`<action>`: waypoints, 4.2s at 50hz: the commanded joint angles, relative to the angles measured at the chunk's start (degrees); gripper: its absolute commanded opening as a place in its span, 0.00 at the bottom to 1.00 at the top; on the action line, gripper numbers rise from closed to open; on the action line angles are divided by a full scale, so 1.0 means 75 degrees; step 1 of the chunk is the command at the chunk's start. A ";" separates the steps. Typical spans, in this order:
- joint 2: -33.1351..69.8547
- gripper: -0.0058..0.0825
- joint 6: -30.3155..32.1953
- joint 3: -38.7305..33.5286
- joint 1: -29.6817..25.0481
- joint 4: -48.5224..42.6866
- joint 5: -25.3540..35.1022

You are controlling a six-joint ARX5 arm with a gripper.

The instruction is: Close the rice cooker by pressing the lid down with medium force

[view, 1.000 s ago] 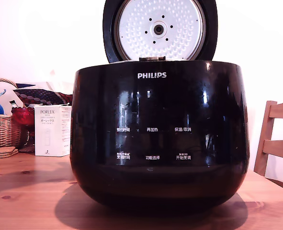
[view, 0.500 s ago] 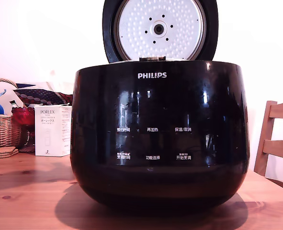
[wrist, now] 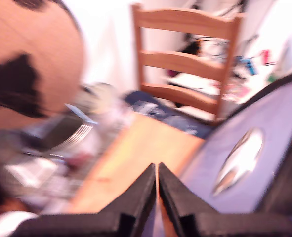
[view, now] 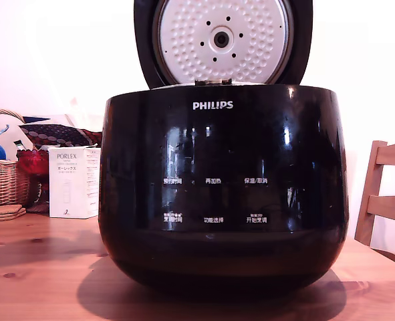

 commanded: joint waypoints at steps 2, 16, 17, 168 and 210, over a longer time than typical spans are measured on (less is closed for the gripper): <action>0.0157 0.04 -0.0498 -0.0041 -0.0128 -0.0219 0.0152; 0.0157 0.04 -0.1373 -0.0041 -0.0137 -0.0772 0.0353; 0.0157 0.04 -0.1489 -0.0041 -0.0137 -0.0778 0.0356; 0.0839 0.04 -0.3042 -0.0691 -0.1163 0.0376 -0.1087; -0.1670 0.04 -0.3789 -0.5071 -0.1026 0.2996 -0.1000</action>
